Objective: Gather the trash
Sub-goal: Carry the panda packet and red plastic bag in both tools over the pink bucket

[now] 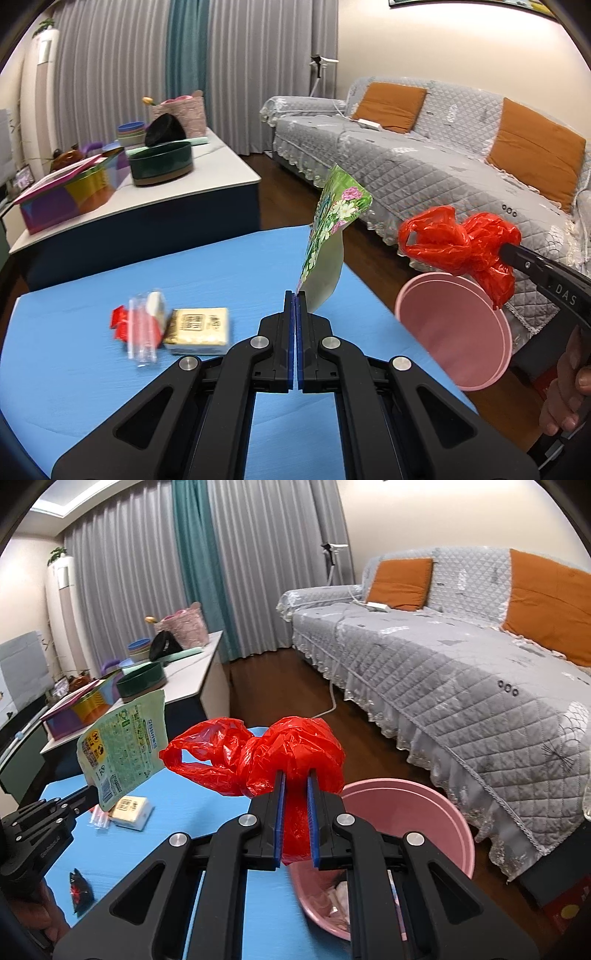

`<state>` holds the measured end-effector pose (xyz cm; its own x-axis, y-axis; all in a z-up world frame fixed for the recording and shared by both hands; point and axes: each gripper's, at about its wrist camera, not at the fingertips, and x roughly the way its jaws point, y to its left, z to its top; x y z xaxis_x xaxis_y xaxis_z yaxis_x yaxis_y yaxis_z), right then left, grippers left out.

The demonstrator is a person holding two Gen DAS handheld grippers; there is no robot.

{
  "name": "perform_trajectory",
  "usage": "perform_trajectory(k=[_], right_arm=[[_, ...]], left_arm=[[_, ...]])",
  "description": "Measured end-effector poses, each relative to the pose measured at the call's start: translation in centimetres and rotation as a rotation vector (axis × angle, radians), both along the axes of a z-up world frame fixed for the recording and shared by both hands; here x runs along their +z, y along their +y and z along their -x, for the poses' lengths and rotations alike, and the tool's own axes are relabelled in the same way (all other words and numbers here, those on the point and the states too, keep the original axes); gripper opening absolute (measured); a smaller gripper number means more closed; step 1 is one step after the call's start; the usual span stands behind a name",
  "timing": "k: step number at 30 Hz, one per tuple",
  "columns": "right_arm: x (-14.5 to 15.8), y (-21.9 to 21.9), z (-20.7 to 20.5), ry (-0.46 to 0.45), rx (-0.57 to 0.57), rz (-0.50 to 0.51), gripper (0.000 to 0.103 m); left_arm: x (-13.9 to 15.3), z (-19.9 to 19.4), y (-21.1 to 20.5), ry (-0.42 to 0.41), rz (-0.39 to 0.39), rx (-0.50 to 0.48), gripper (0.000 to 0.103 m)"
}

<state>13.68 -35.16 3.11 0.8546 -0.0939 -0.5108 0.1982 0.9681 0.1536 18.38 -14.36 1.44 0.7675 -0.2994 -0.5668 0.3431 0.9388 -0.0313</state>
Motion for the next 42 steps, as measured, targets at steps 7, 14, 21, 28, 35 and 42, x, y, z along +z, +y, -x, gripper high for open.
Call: perform_trajectory(k=[7,14,21,28,35,42], right_arm=[[-0.7,-3.1,0.5,0.028,-0.092,0.014,0.012],[-1.8,-6.0,0.8,0.059,-0.168,0.018,0.012],[-2.1,-7.5,1.3,0.078,-0.208,0.03,0.012],[-2.9,-8.8,1.7,0.123,-0.238,0.044,0.012],[-3.8,-10.1,1.9,0.161,-0.249,0.038,0.012],[-4.3,-10.4,1.8,0.177,-0.239,0.034,0.016]], left_arm=[[-0.5,0.4,-2.9,0.006,0.005,-0.061,0.0],[-0.9,1.0,-5.8,0.008,0.013,-0.139,0.0],[-1.4,1.5,-8.1,0.024,0.023,-0.201,0.0],[-1.6,1.8,-10.2,0.036,0.026,-0.242,0.0],[-2.0,2.0,-12.1,0.053,0.02,-0.276,0.0],[-2.3,1.9,-13.4,0.072,0.022,-0.311,0.001]])
